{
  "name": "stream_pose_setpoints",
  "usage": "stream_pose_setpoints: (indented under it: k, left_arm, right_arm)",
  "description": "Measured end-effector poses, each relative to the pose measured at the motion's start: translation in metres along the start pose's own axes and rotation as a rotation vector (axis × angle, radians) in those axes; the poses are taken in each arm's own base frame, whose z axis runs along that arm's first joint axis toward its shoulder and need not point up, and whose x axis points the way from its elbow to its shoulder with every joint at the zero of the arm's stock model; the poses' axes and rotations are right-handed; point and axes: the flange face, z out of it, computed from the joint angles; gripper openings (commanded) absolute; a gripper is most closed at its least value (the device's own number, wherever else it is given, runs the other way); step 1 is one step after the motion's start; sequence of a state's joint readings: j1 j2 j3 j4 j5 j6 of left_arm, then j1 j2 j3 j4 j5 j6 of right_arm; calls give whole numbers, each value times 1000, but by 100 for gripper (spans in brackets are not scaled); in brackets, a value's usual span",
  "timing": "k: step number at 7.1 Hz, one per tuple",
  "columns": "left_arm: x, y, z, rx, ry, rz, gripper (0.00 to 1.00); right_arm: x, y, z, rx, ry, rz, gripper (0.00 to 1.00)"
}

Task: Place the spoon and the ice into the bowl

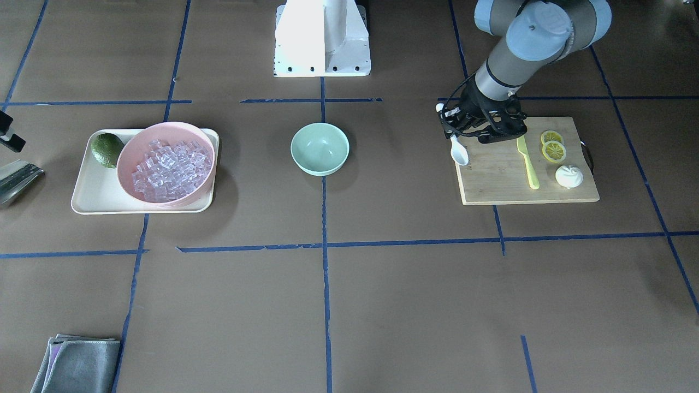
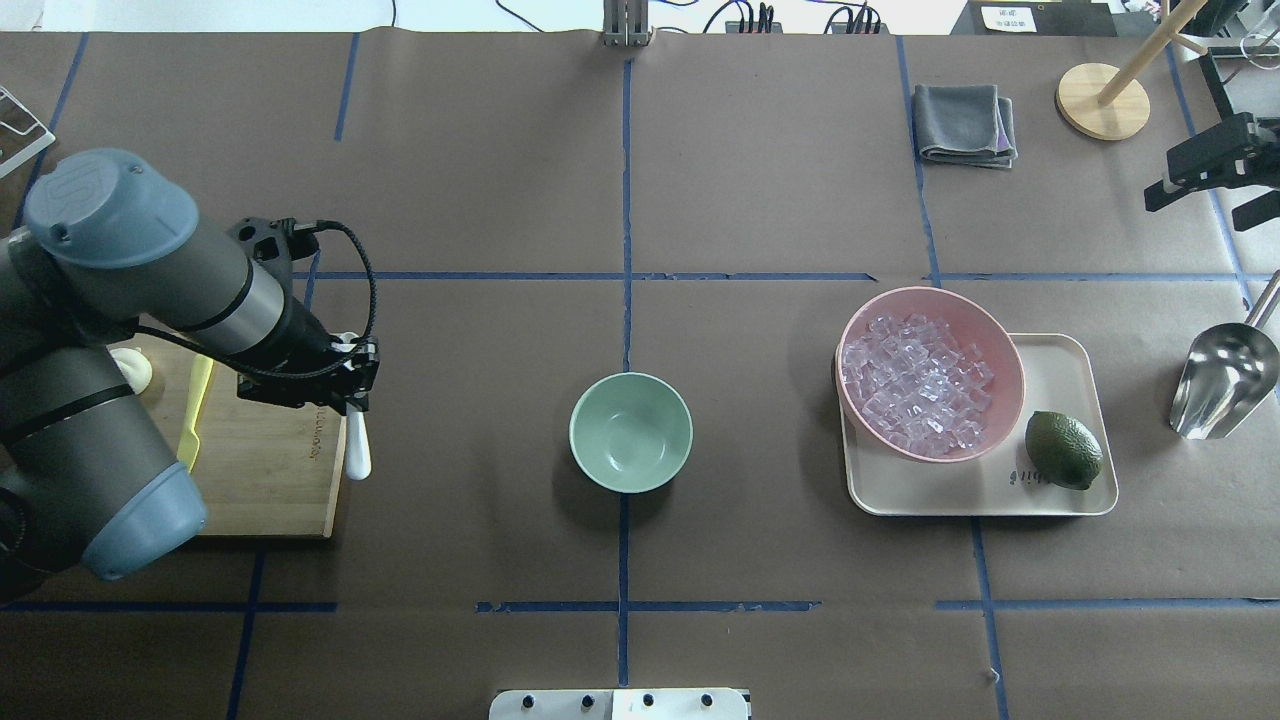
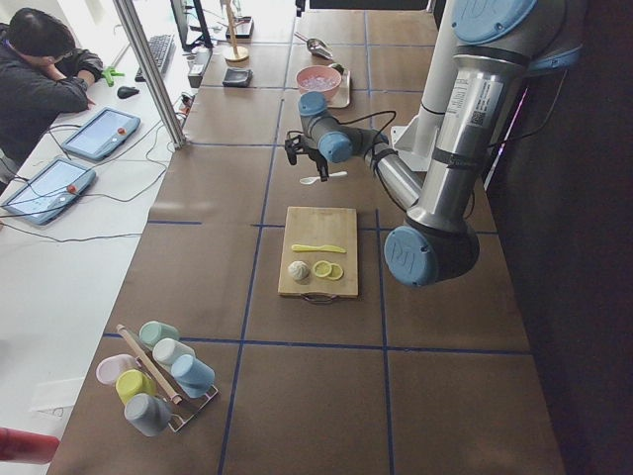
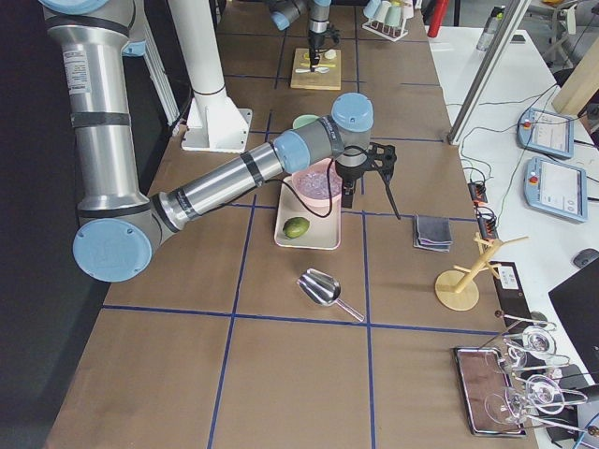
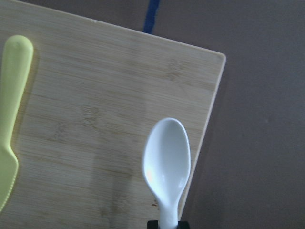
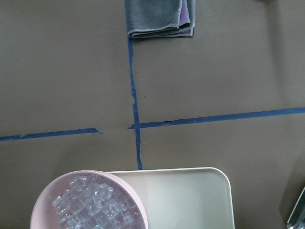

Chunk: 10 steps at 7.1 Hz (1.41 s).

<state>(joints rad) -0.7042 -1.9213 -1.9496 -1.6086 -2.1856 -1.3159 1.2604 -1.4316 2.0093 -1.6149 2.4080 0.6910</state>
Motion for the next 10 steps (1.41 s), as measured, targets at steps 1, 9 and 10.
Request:
stream_pose_setpoints:
  k: [1,9,10]
  left_arm:
    - [40,12,-9,-10,32,-25,0]
    - [222,59,66,-122,102,-105,76]
    - [224,57,70,-122,104,-103,100]
  right_arm:
    - [-23,0,6,-4,-5,-6,100]
    - [-130,33,67,-1,48,30,100]
    - [-131,33,68,-3,48,29,100]
